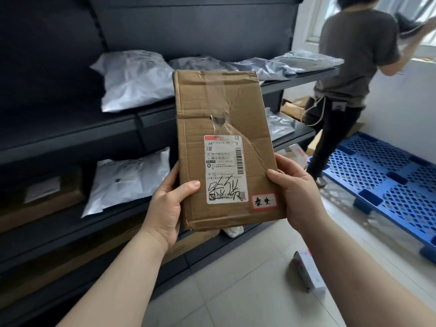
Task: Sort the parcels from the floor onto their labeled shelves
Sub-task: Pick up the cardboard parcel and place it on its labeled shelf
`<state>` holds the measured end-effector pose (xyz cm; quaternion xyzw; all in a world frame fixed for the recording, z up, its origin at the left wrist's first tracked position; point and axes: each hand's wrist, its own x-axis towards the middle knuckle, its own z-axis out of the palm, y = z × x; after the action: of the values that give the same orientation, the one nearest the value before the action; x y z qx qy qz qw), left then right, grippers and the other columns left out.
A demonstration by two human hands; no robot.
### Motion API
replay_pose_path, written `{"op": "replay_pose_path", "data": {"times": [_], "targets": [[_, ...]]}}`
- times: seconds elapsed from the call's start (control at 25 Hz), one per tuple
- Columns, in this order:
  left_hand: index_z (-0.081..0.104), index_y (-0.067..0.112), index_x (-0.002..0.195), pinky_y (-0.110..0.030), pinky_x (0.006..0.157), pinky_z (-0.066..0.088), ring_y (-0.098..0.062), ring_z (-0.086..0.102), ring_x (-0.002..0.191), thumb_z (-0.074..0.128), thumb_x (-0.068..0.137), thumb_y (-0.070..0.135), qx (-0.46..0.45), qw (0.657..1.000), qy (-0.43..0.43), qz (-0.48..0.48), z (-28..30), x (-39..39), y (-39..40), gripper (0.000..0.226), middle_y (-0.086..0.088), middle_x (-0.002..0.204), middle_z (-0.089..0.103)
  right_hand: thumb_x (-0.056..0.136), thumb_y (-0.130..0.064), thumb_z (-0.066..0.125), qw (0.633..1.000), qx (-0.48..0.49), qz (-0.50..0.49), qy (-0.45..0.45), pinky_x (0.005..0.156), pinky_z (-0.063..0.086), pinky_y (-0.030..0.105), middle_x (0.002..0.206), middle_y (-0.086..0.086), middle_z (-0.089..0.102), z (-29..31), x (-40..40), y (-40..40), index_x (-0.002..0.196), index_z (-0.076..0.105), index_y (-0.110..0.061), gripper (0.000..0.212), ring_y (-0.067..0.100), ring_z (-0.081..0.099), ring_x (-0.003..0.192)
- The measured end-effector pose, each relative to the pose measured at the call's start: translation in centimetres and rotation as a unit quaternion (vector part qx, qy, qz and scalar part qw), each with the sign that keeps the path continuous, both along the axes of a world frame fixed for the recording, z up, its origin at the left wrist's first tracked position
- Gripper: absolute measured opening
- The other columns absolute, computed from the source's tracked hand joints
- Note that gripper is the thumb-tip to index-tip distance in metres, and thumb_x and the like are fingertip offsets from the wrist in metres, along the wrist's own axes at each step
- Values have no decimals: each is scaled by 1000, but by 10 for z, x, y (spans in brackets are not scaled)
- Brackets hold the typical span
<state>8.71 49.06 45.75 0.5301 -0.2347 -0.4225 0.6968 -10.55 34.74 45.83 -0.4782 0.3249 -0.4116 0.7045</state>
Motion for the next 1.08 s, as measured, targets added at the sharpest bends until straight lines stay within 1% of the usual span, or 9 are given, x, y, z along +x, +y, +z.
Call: {"op": "replay_pose_path", "data": {"times": [0.16, 0.24, 0.4, 0.52, 0.6, 0.72, 0.84, 1.0, 1.08], "targets": [[61, 28, 135, -36, 68, 62, -26, 75, 98, 62, 90, 8, -3, 999, -6, 50, 7, 16, 66, 49, -7, 113, 77, 89, 2, 60, 999, -7, 32, -4, 72, 63, 39, 105, 6, 79, 9, 32, 51, 120, 69, -17, 37, 23, 76, 89], [61, 28, 135, -36, 68, 61, -26, 75, 100, 62, 90, 9, -3, 997, -10, 72, 11, 26, 100, 49, -7, 113, 77, 89, 2, 60, 999, -12, 46, -6, 72, 64, 38, 102, 5, 80, 14, 48, 79, 120, 69, -16, 37, 21, 76, 86], [60, 30, 137, -41, 77, 61, -25, 75, 101, 63, 90, 10, -2, 994, -22, 110, 19, 42, 168, 50, -6, 114, 77, 89, 0, 60, 996, -17, 82, -10, 75, 62, 39, 102, 3, 80, 20, 78, 134, 121, 68, -16, 37, 19, 76, 87], [58, 29, 138, -42, 79, 61, -26, 74, 103, 62, 91, 10, -3, 989, -27, 145, 22, 50, 215, 51, -6, 116, 76, 89, 0, 60, 993, -19, 119, -13, 74, 61, 37, 102, 2, 80, 21, 99, 170, 121, 68, -17, 37, 20, 76, 89], [59, 29, 137, -44, 82, 60, -26, 73, 104, 62, 91, 10, -3, 984, -27, 174, 23, 53, 243, 51, -6, 116, 76, 89, -2, 61, 989, -24, 146, -7, 75, 60, 37, 107, 3, 79, 22, 112, 190, 120, 69, -19, 37, 21, 75, 94], [58, 30, 138, -47, 85, 59, -26, 73, 104, 63, 89, 11, -4, 974, -27, 227, 26, 55, 282, 52, -5, 115, 76, 89, -4, 62, 980, -25, 197, 1, 73, 60, 36, 108, 2, 79, 26, 133, 216, 118, 70, -22, 35, 20, 76, 94], [55, 30, 141, -51, 90, 57, -27, 71, 108, 67, 87, 15, 3, 958, -39, 285, 27, 53, 315, 57, -4, 118, 75, 90, -3, 62, 967, -29, 253, 0, 71, 61, 36, 105, 0, 80, 34, 153, 238, 117, 70, -23, 34, 20, 76, 92], [56, 34, 139, -50, 91, 56, -24, 70, 110, 68, 87, 23, 21, 932, -61, 357, 33, 42, 350, 56, 0, 120, 74, 91, -6, 63, 945, -34, 324, 11, 78, 63, 42, 105, -3, 80, 42, 174, 262, 117, 69, -26, 33, 21, 76, 95], [56, 36, 139, -48, 91, 57, -23, 70, 110, 67, 88, 26, 31, 913, -70, 400, 36, 34, 366, 53, 2, 120, 74, 91, -9, 64, 930, -39, 364, 14, 79, 62, 44, 105, -5, 79, 45, 185, 275, 117, 69, -28, 33, 22, 76, 96]]}}
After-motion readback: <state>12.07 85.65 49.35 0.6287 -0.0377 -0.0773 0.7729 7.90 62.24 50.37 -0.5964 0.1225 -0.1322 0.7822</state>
